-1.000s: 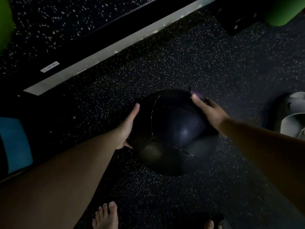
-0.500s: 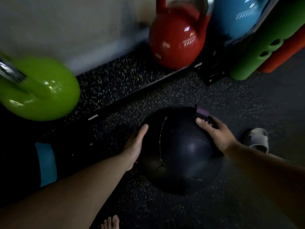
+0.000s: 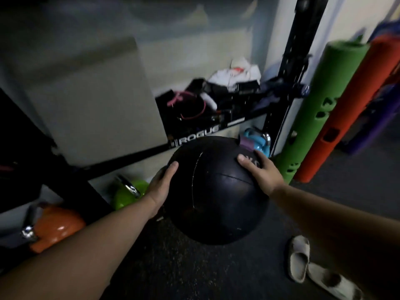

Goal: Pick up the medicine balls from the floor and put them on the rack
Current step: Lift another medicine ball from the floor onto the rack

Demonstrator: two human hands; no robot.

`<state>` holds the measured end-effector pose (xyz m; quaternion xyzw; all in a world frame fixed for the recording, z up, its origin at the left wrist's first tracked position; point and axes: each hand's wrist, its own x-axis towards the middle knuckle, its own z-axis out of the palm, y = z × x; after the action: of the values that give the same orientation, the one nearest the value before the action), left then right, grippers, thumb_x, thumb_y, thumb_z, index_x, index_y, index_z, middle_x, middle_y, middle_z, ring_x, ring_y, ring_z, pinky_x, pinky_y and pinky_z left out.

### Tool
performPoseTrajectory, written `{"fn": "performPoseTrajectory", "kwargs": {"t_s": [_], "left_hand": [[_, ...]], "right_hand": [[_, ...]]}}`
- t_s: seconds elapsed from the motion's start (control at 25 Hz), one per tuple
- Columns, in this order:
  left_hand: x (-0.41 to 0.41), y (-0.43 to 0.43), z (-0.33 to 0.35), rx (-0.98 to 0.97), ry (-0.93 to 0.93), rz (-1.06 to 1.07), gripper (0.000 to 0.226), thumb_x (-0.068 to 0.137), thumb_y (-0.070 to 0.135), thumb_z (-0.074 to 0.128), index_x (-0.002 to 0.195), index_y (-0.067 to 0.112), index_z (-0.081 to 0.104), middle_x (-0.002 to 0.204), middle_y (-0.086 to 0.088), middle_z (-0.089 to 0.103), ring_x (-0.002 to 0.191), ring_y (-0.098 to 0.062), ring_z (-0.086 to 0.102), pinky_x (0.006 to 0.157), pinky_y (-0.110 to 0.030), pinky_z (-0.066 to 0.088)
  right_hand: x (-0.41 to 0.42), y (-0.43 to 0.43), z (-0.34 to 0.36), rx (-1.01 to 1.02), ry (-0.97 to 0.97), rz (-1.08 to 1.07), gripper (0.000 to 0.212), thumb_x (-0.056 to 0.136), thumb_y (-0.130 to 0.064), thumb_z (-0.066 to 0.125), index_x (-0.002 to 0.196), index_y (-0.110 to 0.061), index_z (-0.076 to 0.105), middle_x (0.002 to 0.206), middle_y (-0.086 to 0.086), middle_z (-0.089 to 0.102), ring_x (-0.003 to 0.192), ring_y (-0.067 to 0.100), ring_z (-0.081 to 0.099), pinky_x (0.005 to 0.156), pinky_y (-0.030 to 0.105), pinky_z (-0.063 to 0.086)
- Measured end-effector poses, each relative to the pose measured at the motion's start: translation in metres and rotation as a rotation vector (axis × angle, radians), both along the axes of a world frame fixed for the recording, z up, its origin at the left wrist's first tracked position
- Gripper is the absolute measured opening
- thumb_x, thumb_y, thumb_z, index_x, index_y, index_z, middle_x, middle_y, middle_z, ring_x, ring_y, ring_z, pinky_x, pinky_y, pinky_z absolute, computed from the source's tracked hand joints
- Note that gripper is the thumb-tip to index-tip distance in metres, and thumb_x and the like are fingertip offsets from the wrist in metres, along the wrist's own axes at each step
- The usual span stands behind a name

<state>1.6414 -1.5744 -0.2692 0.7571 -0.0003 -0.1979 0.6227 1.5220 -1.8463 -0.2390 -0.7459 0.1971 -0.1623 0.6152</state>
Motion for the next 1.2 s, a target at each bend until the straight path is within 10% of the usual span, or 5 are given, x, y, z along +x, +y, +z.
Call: {"fn": "performPoseTrajectory", "kwargs": {"t_s": [0.36, 0.52, 0.64, 0.88, 1.2], "left_hand": [[-0.067, 0.184, 0.307, -0.060, -0.467, 0.048, 0.099, 0.058, 0.094, 0.056, 0.134, 0.032, 0.070, 0.129, 0.005, 0.073, 0.124, -0.019, 0.065, 0.111, -0.035, 0.045], [-0.113, 0.278, 0.385, -0.101, -0.551, 0.170, 0.106, 0.055, 0.091, 0.058, 0.141, 0.029, 0.067, 0.129, 0.003, 0.073, 0.119, -0.017, 0.067, 0.106, -0.033, 0.048], [-0.144, 0.336, 0.428, -0.104, -0.614, 0.224, 0.103, 0.059, 0.089, 0.060, 0.139, 0.025, 0.069, 0.132, -0.002, 0.074, 0.124, -0.022, 0.068, 0.116, -0.044, 0.048], [-0.191, 0.409, 0.484, -0.041, -0.746, 0.374, 0.095, 0.061, 0.089, 0.059, 0.131, 0.025, 0.071, 0.127, -0.002, 0.076, 0.122, -0.023, 0.069, 0.113, -0.046, 0.050], [-0.243, 0.446, 0.505, -0.043, -0.796, 0.534, 0.098, 0.062, 0.089, 0.062, 0.138, 0.027, 0.068, 0.128, 0.002, 0.075, 0.122, -0.018, 0.069, 0.110, -0.040, 0.051]], "right_hand": [[-0.045, 0.174, 0.278, -0.109, -0.432, 0.104, 0.042, 0.066, -0.079, 0.077, 0.104, -0.062, 0.070, 0.101, -0.034, 0.074, 0.096, -0.011, 0.069, 0.079, 0.005, 0.046], [-0.063, 0.265, 0.353, -0.136, -0.538, 0.185, 0.049, 0.070, -0.073, 0.076, 0.105, -0.040, 0.071, 0.101, -0.030, 0.076, 0.097, -0.007, 0.071, 0.083, 0.011, 0.050], [-0.071, 0.318, 0.394, -0.097, -0.589, 0.252, 0.044, 0.067, -0.070, 0.078, 0.099, -0.043, 0.064, 0.089, -0.047, 0.067, 0.088, -0.023, 0.064, 0.073, 0.000, 0.043], [-0.068, 0.383, 0.444, -0.065, -0.661, 0.424, 0.093, 0.053, -0.089, 0.073, 0.128, -0.035, 0.062, 0.118, -0.022, 0.064, 0.097, -0.014, 0.064, 0.086, 0.009, 0.046], [-0.066, 0.420, 0.478, -0.087, -0.681, 0.609, 0.123, 0.057, -0.091, 0.071, 0.157, -0.025, 0.044, 0.151, 0.002, 0.054, 0.134, 0.024, 0.056, 0.114, 0.049, 0.044]]}}
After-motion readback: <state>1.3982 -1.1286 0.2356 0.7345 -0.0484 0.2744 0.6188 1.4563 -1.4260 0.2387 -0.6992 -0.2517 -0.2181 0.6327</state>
